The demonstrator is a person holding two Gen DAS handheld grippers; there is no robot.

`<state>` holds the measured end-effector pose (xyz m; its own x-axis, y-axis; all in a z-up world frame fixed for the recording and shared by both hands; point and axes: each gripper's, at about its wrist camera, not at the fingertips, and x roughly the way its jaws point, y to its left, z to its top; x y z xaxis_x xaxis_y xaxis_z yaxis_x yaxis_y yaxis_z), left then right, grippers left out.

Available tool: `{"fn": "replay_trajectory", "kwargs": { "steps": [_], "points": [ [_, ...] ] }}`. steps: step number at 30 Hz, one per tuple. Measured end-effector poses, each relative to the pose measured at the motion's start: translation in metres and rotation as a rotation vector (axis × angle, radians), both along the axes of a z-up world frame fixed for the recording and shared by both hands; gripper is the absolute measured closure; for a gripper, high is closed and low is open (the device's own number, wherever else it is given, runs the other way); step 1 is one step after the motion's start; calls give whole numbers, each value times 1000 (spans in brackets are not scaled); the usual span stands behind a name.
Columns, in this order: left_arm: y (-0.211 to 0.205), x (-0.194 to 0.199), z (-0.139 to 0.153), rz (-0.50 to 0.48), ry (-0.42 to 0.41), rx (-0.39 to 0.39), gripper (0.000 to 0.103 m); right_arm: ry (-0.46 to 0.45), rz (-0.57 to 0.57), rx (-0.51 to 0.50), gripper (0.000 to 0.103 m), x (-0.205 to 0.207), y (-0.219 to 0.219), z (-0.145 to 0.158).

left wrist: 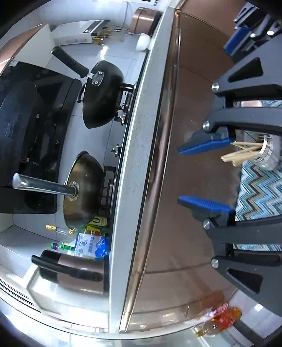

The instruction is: Organize utensils

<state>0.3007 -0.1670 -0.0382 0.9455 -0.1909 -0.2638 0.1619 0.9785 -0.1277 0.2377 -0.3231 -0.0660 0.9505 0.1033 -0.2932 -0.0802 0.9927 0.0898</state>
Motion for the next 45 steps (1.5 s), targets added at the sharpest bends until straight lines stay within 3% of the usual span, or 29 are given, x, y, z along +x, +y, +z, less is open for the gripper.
{"fn": "replay_trajectory", "kwargs": {
  "steps": [8,16,22,33,45],
  "points": [
    [15,-63,24,18,-17,121,57,-26,-34,3,67,-45,12,19],
    [39,-116,41,57,-43,185,49,-55,-48,-42,57,-89,39,31],
    [65,-139,44,85,-34,184,43,-63,-71,-84,48,-114,55,32],
    [110,-172,53,152,-20,131,39,-74,-133,-50,31,-147,58,38],
    [129,-195,43,263,-19,175,35,-67,-294,-97,21,-177,49,35]
  ]
}}
